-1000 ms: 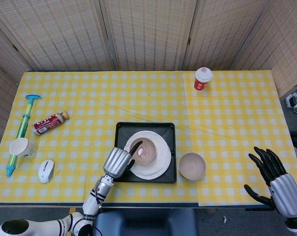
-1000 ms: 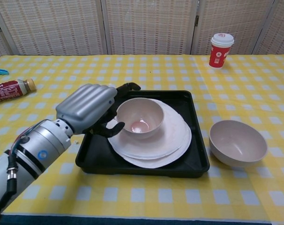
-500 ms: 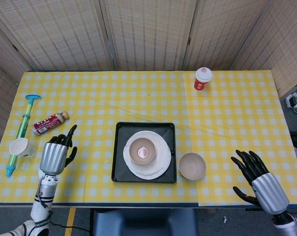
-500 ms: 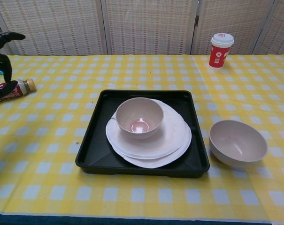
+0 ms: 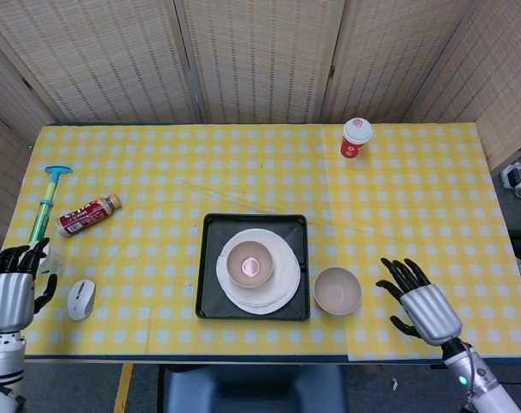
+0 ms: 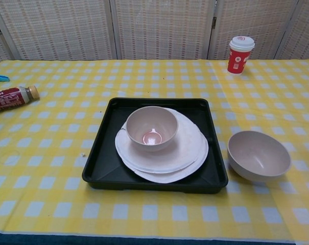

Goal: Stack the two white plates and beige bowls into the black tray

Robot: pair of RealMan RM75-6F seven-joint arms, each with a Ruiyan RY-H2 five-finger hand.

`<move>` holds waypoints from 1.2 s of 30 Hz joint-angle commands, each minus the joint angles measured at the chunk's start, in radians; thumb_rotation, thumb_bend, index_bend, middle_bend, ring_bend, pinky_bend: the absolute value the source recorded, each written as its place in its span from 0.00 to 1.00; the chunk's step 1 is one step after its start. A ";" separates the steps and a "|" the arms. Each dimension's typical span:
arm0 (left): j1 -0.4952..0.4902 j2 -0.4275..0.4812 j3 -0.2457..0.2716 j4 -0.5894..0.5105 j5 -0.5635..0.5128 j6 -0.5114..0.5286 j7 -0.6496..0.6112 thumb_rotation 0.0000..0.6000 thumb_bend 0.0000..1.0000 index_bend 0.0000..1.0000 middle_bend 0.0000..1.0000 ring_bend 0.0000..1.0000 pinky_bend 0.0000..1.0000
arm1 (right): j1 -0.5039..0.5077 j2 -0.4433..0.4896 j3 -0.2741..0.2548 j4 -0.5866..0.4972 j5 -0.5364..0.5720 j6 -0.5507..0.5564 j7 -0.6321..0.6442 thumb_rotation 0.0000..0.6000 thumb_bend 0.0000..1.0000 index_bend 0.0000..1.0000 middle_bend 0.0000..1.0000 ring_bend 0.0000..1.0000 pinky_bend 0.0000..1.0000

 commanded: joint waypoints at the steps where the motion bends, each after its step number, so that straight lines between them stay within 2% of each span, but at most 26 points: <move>1: 0.015 -0.006 -0.013 0.046 -0.015 -0.017 -0.047 1.00 0.42 0.22 0.42 0.28 0.25 | 0.039 -0.051 0.024 0.042 0.024 -0.039 -0.023 1.00 0.30 0.35 0.00 0.00 0.00; 6: 0.019 -0.007 -0.026 0.075 0.002 -0.005 -0.094 1.00 0.41 0.28 0.42 0.29 0.24 | 0.077 -0.126 0.022 0.126 -0.005 -0.057 -0.064 1.00 0.30 0.39 0.00 0.00 0.00; 15: 0.028 0.015 -0.038 0.061 -0.011 -0.039 -0.105 1.00 0.41 0.27 0.42 0.29 0.24 | 0.117 -0.175 -0.016 0.160 -0.017 -0.113 -0.050 1.00 0.30 0.41 0.00 0.00 0.00; 22: 0.035 0.044 -0.041 0.025 -0.015 -0.059 -0.092 1.00 0.41 0.27 0.42 0.29 0.23 | 0.142 -0.213 -0.024 0.192 -0.007 -0.140 -0.050 1.00 0.30 0.45 0.00 0.00 0.00; 36: 0.039 0.079 -0.039 -0.028 -0.024 -0.115 -0.076 1.00 0.42 0.27 0.42 0.28 0.22 | 0.159 -0.272 -0.021 0.257 0.003 -0.110 -0.051 1.00 0.48 0.61 0.02 0.00 0.00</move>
